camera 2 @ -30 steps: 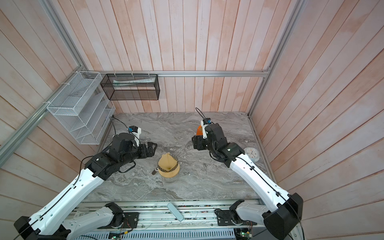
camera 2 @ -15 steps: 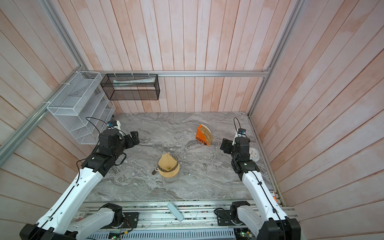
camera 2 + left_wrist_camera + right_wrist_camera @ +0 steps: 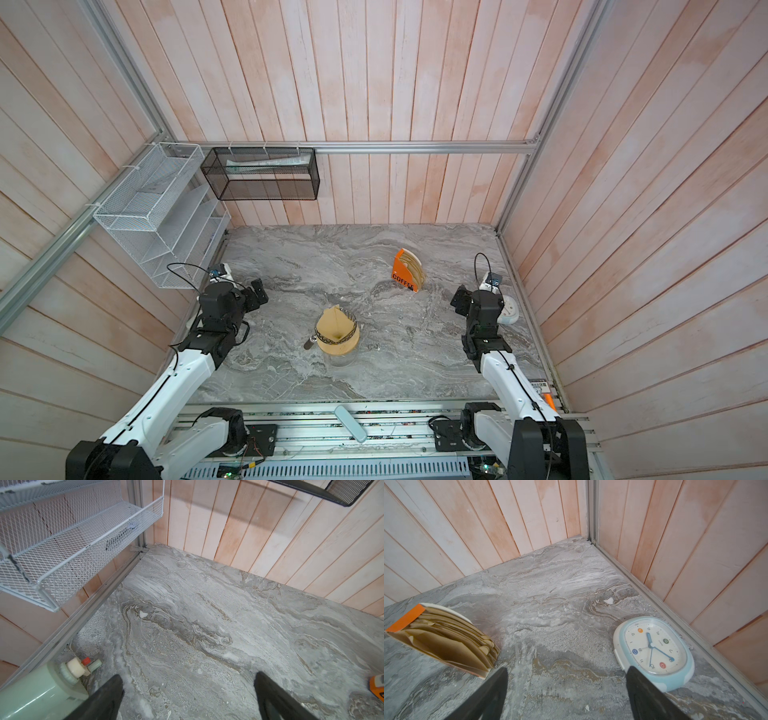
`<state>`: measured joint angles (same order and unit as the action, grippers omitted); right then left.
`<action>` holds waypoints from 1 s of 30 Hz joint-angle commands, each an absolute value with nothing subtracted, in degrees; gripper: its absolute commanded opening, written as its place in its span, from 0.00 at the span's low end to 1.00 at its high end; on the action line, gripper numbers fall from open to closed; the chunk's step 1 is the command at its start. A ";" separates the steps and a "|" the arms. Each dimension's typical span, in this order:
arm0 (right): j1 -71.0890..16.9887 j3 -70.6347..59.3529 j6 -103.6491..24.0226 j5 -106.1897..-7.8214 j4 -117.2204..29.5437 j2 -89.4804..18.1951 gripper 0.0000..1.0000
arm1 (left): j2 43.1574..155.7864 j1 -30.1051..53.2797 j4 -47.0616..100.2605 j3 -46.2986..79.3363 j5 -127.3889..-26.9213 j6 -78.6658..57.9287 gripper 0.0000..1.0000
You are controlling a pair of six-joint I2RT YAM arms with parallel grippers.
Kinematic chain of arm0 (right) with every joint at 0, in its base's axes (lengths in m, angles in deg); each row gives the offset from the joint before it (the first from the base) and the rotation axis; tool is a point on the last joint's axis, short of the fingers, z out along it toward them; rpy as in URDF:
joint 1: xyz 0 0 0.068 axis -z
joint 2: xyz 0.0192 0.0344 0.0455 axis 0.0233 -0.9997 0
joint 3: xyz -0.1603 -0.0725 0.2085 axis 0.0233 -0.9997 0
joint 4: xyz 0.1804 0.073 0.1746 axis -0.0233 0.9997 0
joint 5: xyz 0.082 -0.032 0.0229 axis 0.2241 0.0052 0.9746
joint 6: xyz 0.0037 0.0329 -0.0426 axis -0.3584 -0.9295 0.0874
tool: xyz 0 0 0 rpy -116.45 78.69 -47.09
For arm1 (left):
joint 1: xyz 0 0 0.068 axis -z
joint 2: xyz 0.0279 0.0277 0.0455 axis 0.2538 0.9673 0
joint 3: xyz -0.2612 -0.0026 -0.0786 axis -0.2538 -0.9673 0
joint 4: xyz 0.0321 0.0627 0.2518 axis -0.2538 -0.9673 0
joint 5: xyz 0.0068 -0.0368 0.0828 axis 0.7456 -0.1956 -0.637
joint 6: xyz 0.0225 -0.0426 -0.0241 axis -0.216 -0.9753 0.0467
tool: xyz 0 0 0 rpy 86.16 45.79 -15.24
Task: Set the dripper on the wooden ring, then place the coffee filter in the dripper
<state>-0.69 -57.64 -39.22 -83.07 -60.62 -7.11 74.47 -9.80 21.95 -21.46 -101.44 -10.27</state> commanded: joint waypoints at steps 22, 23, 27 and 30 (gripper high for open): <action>0.19 -68.86 -28.00 -90.29 -111.17 -31.45 0.92 | 97.50 -15.62 76.54 -38.12 -100.36 -0.23 1.00; 0.15 -68.61 -28.02 -90.10 -110.51 -31.39 0.92 | 98.66 -15.92 77.86 -38.08 -99.33 -0.47 1.00; 0.19 -67.19 -27.06 -87.76 -108.59 -32.09 0.93 | 102.07 -16.21 80.45 -37.60 -95.22 0.79 1.00; 0.20 -65.33 -26.69 -86.64 -105.92 -32.95 0.94 | 103.37 -16.27 80.91 -37.18 -93.02 1.48 1.00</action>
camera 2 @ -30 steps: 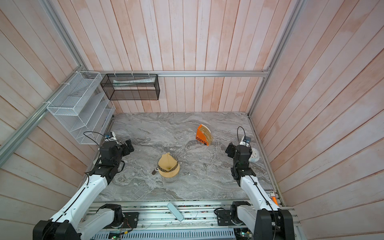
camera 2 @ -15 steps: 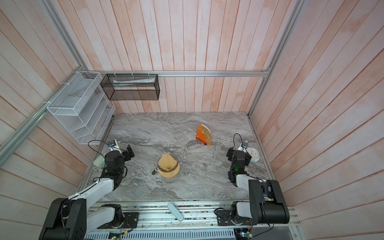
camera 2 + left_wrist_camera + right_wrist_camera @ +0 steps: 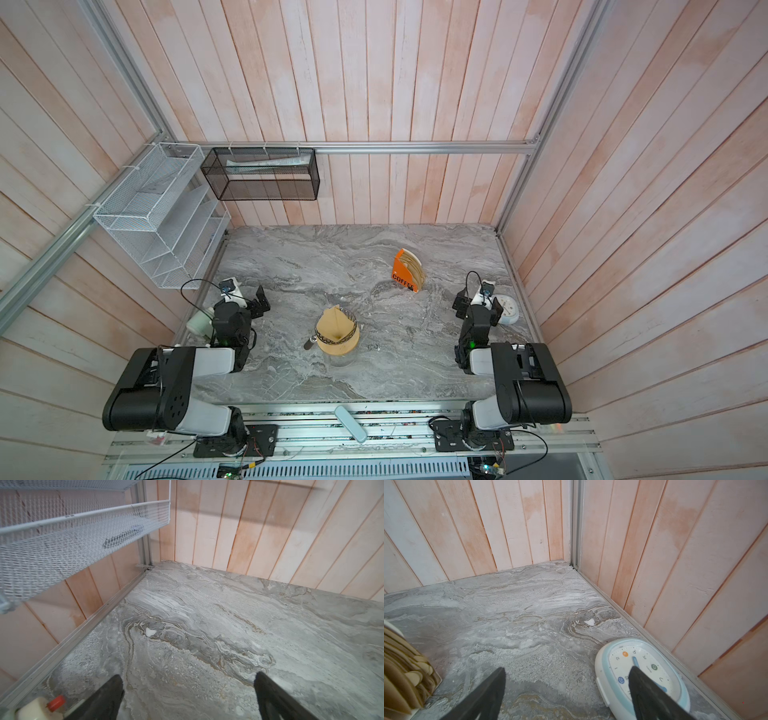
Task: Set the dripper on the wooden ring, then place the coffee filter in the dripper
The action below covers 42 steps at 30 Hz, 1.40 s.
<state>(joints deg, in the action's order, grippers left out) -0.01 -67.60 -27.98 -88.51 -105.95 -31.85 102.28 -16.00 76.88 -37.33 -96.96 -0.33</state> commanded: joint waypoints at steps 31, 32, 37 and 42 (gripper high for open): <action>0.85 -69.11 -26.16 -83.14 -113.66 -34.94 0.98 | 105.48 -16.20 86.68 -39.31 -89.51 3.60 1.00; 0.89 -69.15 -26.16 -83.17 -113.65 -34.94 0.98 | 105.54 -16.20 86.71 -39.32 -89.51 3.60 1.00; 0.89 -69.10 -26.16 -83.14 -113.65 -34.94 0.98 | 105.54 -16.20 86.67 -39.31 -89.52 3.60 1.00; 0.85 -69.10 -26.16 -83.12 -113.74 -34.94 0.98 | 105.51 -16.20 86.67 -39.35 -89.58 3.60 1.00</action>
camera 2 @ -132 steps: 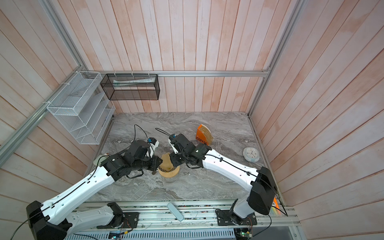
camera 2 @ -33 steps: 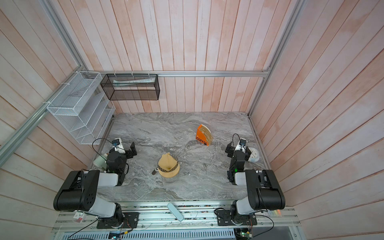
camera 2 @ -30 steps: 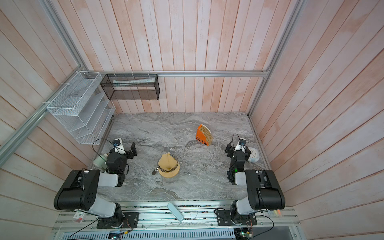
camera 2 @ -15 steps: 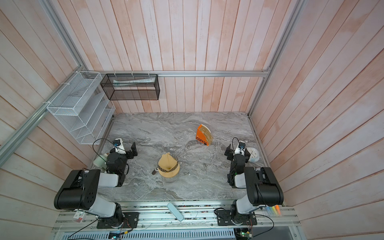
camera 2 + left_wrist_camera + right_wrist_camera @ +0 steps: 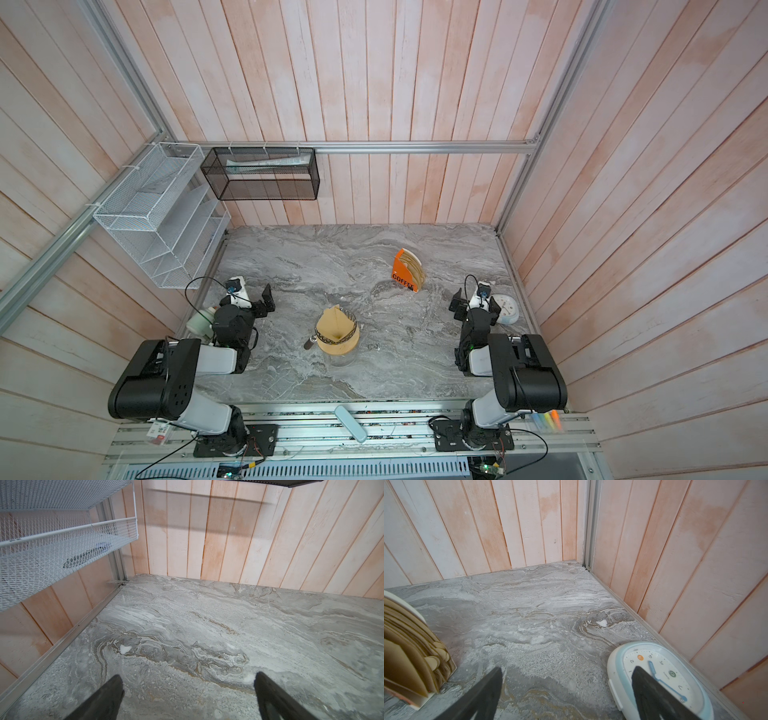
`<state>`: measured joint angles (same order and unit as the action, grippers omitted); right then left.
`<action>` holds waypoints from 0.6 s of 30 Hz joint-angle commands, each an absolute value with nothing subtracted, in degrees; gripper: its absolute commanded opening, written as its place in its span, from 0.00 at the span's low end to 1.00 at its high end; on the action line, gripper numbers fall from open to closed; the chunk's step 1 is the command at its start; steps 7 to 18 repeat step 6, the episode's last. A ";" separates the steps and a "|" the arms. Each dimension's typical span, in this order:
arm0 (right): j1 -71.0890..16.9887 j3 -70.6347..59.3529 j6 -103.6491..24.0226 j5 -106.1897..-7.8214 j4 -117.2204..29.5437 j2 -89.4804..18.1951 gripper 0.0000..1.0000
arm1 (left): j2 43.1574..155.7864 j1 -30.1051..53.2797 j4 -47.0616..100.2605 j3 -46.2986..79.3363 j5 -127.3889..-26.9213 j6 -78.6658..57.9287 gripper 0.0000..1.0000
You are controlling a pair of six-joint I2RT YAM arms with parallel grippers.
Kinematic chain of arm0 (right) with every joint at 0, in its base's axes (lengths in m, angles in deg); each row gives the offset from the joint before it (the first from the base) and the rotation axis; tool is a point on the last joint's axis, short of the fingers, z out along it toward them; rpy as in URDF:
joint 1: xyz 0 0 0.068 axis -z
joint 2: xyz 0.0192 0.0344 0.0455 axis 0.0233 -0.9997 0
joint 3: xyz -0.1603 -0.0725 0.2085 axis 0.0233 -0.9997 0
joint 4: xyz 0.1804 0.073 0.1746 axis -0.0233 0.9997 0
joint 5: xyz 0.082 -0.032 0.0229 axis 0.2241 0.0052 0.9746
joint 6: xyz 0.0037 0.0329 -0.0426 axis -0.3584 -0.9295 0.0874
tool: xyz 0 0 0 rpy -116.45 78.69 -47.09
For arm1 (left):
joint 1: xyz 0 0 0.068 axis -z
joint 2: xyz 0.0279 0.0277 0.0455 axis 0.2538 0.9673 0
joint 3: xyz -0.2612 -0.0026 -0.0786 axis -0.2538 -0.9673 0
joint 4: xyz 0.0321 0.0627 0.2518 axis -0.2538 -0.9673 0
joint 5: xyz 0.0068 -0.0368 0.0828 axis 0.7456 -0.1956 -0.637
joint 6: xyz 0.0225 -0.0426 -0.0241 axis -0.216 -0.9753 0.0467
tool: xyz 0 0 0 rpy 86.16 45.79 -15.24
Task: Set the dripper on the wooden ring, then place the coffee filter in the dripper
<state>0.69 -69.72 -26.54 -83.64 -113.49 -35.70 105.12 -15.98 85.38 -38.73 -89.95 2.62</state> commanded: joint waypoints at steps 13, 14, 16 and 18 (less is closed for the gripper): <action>0.98 -68.92 -26.29 -83.14 -113.61 -35.16 0.98 | 105.49 -16.20 86.63 -39.36 -89.54 3.60 1.00; 0.98 -68.92 -26.29 -83.14 -113.61 -35.16 0.98 | 105.49 -16.20 86.63 -39.36 -89.54 3.60 1.00; 0.98 -68.92 -26.29 -83.14 -113.61 -35.16 0.98 | 105.49 -16.20 86.63 -39.36 -89.54 3.60 1.00; 0.98 -68.92 -26.29 -83.14 -113.61 -35.16 0.98 | 105.49 -16.20 86.63 -39.36 -89.54 3.60 1.00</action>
